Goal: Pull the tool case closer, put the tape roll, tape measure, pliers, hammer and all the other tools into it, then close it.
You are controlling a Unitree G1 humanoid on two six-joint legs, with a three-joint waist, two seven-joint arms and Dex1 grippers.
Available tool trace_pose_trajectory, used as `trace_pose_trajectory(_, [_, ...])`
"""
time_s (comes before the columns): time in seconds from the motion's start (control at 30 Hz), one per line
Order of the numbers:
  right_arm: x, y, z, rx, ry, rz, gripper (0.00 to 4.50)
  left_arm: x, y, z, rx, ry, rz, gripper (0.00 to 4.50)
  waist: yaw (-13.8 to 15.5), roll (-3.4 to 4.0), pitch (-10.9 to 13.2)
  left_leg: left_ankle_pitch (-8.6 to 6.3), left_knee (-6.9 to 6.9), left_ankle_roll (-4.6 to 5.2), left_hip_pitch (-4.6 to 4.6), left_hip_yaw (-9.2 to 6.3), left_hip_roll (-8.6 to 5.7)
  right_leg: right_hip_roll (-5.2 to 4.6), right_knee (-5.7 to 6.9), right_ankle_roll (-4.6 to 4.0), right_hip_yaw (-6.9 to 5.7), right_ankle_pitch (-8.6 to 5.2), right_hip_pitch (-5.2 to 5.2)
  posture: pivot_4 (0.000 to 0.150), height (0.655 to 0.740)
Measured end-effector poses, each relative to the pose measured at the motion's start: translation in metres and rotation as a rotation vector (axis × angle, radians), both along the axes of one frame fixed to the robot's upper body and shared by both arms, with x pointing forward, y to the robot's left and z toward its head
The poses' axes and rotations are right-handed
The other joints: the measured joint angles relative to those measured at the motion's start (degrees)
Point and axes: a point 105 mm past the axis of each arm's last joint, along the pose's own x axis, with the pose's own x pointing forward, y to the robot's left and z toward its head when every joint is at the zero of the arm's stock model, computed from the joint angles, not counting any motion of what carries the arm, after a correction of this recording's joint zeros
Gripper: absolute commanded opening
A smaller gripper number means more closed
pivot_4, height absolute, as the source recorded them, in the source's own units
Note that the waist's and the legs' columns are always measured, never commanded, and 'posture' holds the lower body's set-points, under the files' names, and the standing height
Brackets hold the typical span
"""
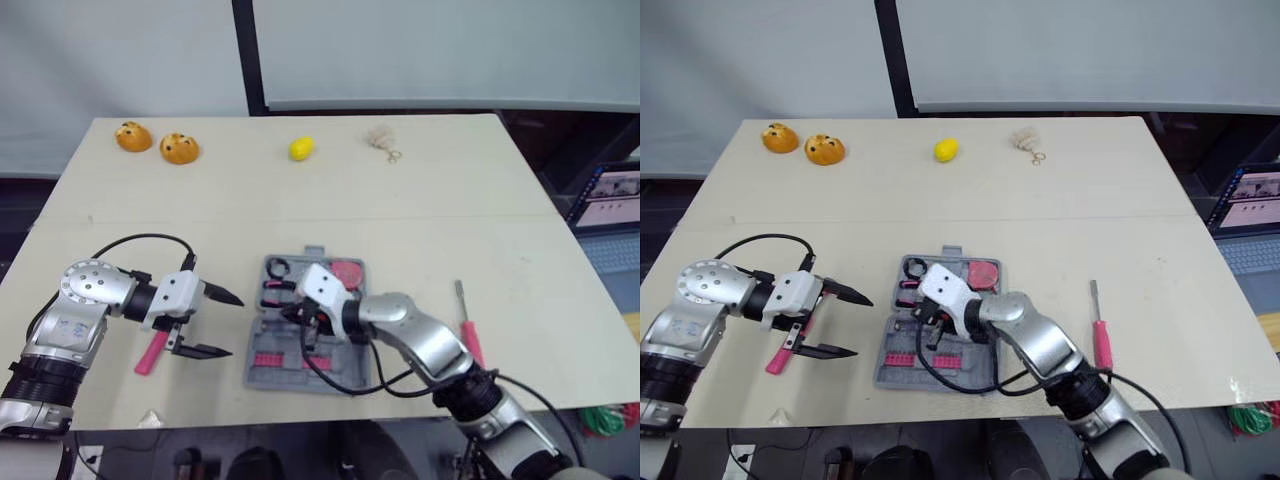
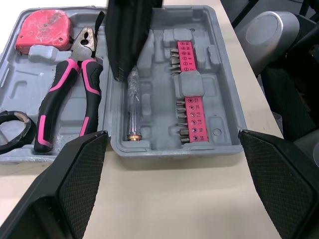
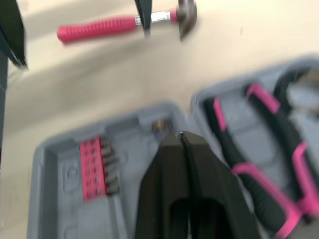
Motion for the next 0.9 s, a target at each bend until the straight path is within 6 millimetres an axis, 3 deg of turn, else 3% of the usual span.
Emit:
trace_pose_trajectory(0.23, [0.0,-0.01,-0.014,-0.046,0.008,-0.031,0.06,0.003,-0.001,0.004,-0.001,-0.014,-0.002,4.5,0.0,0.0,0.0,0.0,0.0,0.0,0.01,-0.01,0.0,-0.01,0.0,0.0,0.01,0.0,0.0,0.15,0.74])
trace_pose_trajectory(0.9, [-0.001,-0.018,-0.025,-0.184,0.077,-0.102,0.06,0.009,-0.006,0.008,-0.031,-0.023,-0.006,4.5,0.6,-0.05,-0.7,0.0,0.0,0.0,0.14,-0.03,-0.01,-0.01,-0.03,-0.01,-0.01,-0.01,0.15,0.15,0.74])
